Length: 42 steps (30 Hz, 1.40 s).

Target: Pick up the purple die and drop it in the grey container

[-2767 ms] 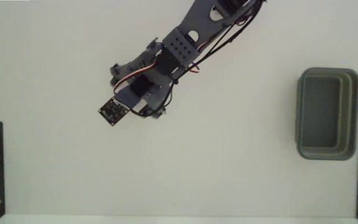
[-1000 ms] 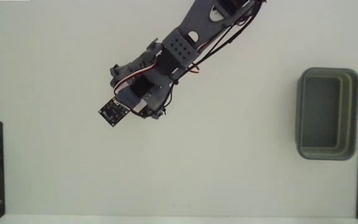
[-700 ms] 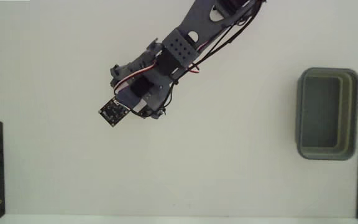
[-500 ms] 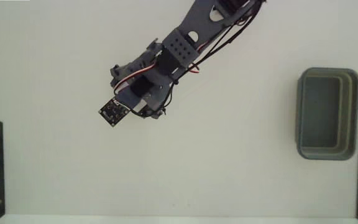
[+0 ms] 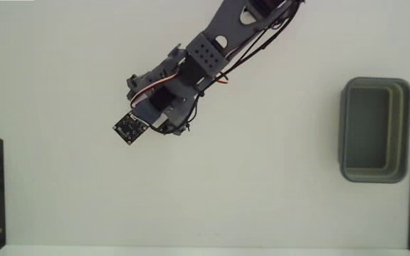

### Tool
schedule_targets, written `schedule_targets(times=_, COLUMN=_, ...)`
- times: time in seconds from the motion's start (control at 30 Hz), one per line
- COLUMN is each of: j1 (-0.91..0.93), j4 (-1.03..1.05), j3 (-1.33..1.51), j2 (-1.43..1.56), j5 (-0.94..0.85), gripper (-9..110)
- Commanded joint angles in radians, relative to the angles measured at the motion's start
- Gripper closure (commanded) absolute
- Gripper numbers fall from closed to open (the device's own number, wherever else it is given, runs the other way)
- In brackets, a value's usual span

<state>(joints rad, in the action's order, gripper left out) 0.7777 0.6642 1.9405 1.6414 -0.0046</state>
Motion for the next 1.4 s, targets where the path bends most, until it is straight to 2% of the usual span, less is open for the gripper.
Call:
schedule_targets(times=0.0, j1=0.013, j4=-0.005, j3=0.012, j2=0.021, j5=0.005, gripper=9)
schedule_targets(times=1.37, j1=0.013, j4=-0.005, j3=0.012, j2=0.021, j5=0.005, gripper=19)
